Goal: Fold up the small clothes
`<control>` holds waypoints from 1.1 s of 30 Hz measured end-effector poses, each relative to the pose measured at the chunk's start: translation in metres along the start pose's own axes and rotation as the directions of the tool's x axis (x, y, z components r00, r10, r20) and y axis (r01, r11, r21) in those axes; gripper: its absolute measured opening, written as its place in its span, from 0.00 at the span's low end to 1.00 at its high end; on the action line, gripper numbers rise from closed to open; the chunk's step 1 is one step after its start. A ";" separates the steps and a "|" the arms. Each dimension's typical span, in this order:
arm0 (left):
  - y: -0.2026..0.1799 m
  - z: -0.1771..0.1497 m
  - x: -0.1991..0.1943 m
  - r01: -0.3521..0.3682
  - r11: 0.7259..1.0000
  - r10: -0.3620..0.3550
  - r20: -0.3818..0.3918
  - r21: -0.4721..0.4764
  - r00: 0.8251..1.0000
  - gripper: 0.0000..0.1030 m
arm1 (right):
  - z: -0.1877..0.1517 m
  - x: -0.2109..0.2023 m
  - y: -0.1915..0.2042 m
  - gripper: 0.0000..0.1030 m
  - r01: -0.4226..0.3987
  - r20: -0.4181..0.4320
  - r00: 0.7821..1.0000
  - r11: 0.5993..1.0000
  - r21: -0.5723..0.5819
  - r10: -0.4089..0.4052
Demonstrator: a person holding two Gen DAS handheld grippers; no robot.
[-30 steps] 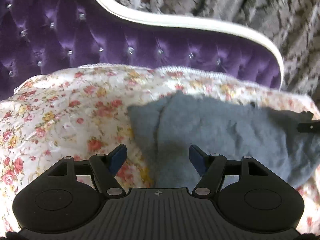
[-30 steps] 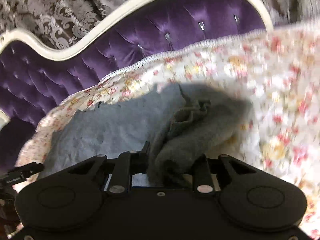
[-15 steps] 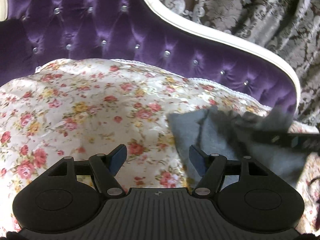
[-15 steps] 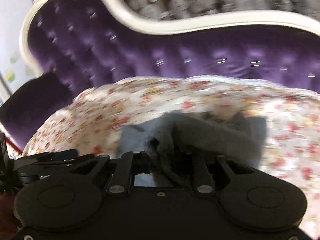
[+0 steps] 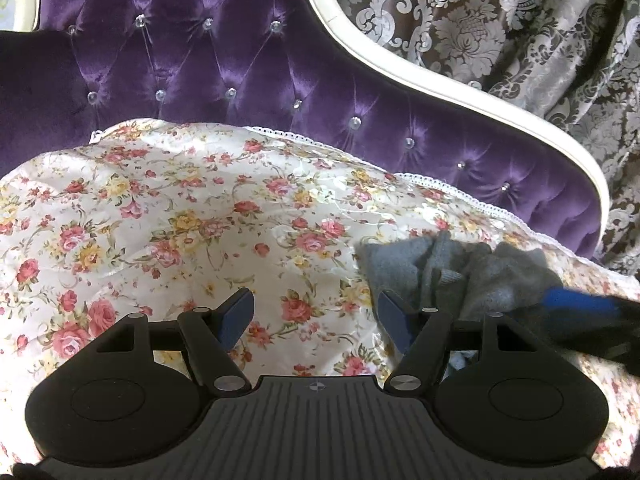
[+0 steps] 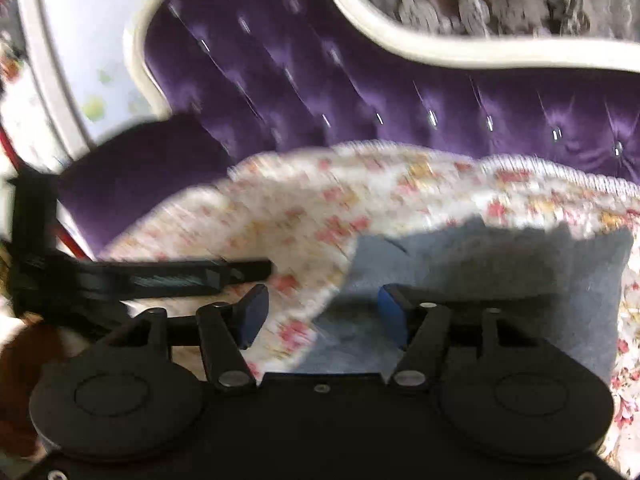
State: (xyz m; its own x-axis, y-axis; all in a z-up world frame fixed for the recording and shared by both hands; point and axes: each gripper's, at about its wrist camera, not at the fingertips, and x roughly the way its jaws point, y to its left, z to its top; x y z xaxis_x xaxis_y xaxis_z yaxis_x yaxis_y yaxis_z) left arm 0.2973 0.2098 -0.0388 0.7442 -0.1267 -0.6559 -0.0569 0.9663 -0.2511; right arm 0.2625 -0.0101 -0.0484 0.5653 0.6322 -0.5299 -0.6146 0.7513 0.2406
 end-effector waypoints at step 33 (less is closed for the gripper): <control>-0.075 -0.049 0.004 0.448 0.861 -0.428 -0.130 0.243 0.894 0.65 | 0.017 0.020 -0.078 0.66 0.276 -0.050 0.959 0.959 -0.059 -0.279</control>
State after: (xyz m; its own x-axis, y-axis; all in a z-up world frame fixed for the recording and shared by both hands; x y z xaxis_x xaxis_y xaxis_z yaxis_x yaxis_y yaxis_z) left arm 0.2719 0.1262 -0.0571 0.6030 -0.5564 -0.5717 0.4457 0.8293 -0.3370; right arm 0.3312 -0.0532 -0.0636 0.6863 0.3867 -0.6160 -0.4657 0.8842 0.0364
